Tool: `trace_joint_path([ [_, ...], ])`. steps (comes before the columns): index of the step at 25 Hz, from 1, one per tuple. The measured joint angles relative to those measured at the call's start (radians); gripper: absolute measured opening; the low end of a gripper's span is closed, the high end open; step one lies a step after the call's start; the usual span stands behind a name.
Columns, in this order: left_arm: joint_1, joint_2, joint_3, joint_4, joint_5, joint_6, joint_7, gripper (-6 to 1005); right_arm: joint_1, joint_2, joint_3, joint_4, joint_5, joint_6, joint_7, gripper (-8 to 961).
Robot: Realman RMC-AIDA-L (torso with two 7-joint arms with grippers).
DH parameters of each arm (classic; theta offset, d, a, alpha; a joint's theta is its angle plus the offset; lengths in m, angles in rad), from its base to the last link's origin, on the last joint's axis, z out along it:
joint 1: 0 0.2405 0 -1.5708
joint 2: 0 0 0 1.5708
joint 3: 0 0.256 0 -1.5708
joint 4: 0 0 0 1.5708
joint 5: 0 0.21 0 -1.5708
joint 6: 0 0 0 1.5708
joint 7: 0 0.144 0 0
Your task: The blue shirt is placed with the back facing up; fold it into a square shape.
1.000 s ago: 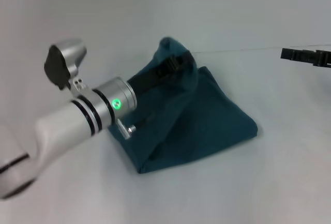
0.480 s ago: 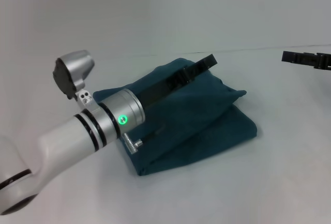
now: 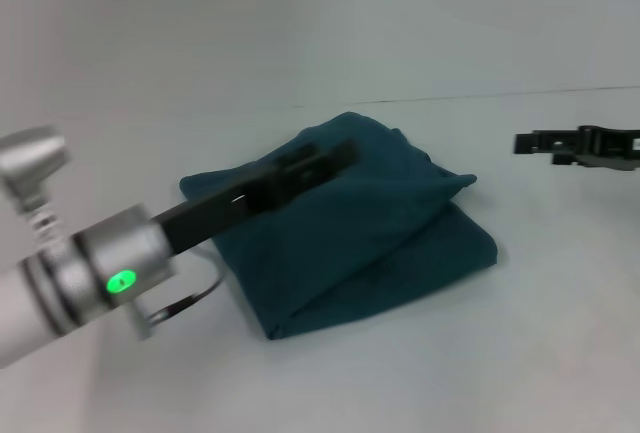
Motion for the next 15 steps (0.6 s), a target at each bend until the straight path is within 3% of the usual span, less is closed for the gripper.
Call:
trace_joint_path([
  [3,0.08,0.008,0.037,0.084,0.0,0.046,-0.005,891,0.031,0.006,-0.009,0.033,0.0,0.016,0.012,899],
  [7,0.17,0.024,0.102,0.189,0.016,0.098,-0.033,949,0.079,0.017,-0.016,0.087,-0.001,0.069,0.024,896],
  [15,0.257,0.028,0.095,0.29,0.152,0.171,-0.041,949,0.151,0.04,-0.089,0.165,-0.002,0.213,0.034,895],
])
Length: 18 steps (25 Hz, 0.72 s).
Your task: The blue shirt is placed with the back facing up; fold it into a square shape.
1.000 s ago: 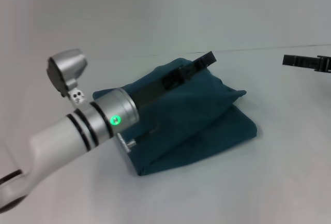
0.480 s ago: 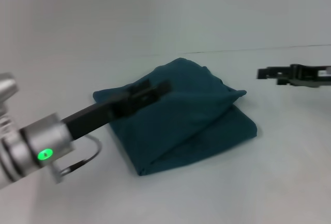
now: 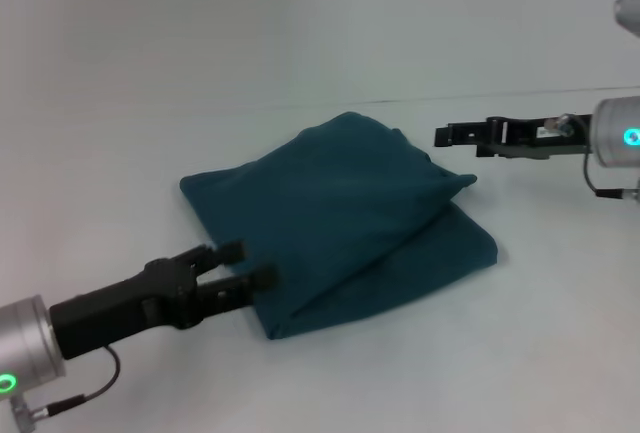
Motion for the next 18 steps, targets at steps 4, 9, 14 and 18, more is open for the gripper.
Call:
trace_joint_path([
  [4,0.013,0.001,-0.002,0.021,0.035,0.009,0.0,950,0.026,0.013,-0.026,0.035,-0.001,0.062,0.0,895],
  [9,0.011,0.007,-0.002,0.036,0.079,0.019,0.005,950,0.043,0.031,-0.033,0.063,-0.001,0.111,0.001,896],
  [14,0.007,0.008,-0.001,0.037,0.081,0.019,0.01,950,0.044,0.049,-0.033,0.082,-0.001,0.147,0.001,868],
  [18,0.004,0.011,-0.001,0.038,0.081,0.016,0.005,950,0.036,0.061,-0.033,0.083,-0.001,0.149,-0.003,820],
])
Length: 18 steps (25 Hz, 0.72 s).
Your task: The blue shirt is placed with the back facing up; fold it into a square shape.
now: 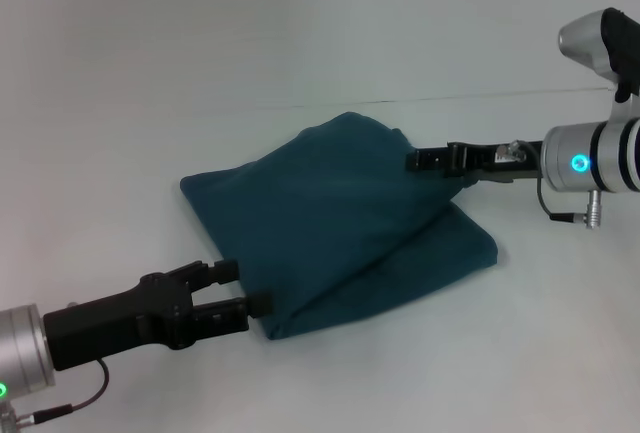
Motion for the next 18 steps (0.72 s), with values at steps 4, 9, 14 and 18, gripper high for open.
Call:
trace_joint_path([
  [4,-0.003,0.0,0.0,0.001,0.0,-0.005,-0.001,950,-0.011,-0.004,0.0,-0.002,0.003,-0.006,0.004,777],
  [9,-0.003,0.0,0.0,-0.001,0.0,-0.008,-0.001,950,-0.018,-0.003,0.006,-0.001,0.005,-0.021,0.004,762],
  [14,-0.003,0.0,0.0,-0.002,0.0,-0.011,-0.001,950,-0.015,0.002,0.008,-0.007,0.01,-0.041,0.005,748],
  [18,-0.002,-0.001,0.0,-0.004,0.0,-0.013,-0.001,950,-0.014,0.004,0.007,-0.008,0.044,-0.038,-0.001,736],
])
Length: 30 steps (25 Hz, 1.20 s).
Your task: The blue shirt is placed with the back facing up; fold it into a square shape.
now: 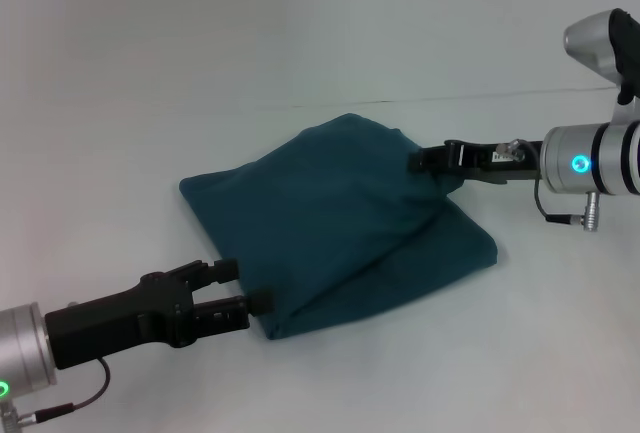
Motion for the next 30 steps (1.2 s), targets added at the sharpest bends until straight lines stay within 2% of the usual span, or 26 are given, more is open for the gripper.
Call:
trace_joint_path([
  [1,0.0,0.0,0.0,0.0,0.0,-0.001,0.0,950,-0.001,0.0,-0.001,0.0,0.008,0.001,-0.003,733],
  [4,0.0,0.0,0.001,-0.001,0.0,-0.011,0.0,950,-0.005,0.0,-0.002,-0.003,0.015,-0.002,-0.005,488],
  [9,0.0,0.0,0.004,-0.002,0.0,-0.015,0.0,949,-0.009,0.0,-0.001,-0.004,0.016,-0.006,-0.007,236],
  [15,-0.004,0.0,0.006,-0.003,0.0,-0.015,-0.002,949,-0.011,-0.003,0.001,-0.015,0.019,-0.009,-0.01,42],
  [24,-0.004,-0.003,0.008,-0.004,0.0,-0.015,-0.012,949,-0.025,-0.025,-0.003,-0.022,0.025,-0.022,-0.01,37],
  [30,-0.006,-0.006,0.009,-0.004,0.0,-0.015,-0.012,949,-0.034,-0.03,-0.005,-0.038,0.021,-0.022,-0.011,38],
])
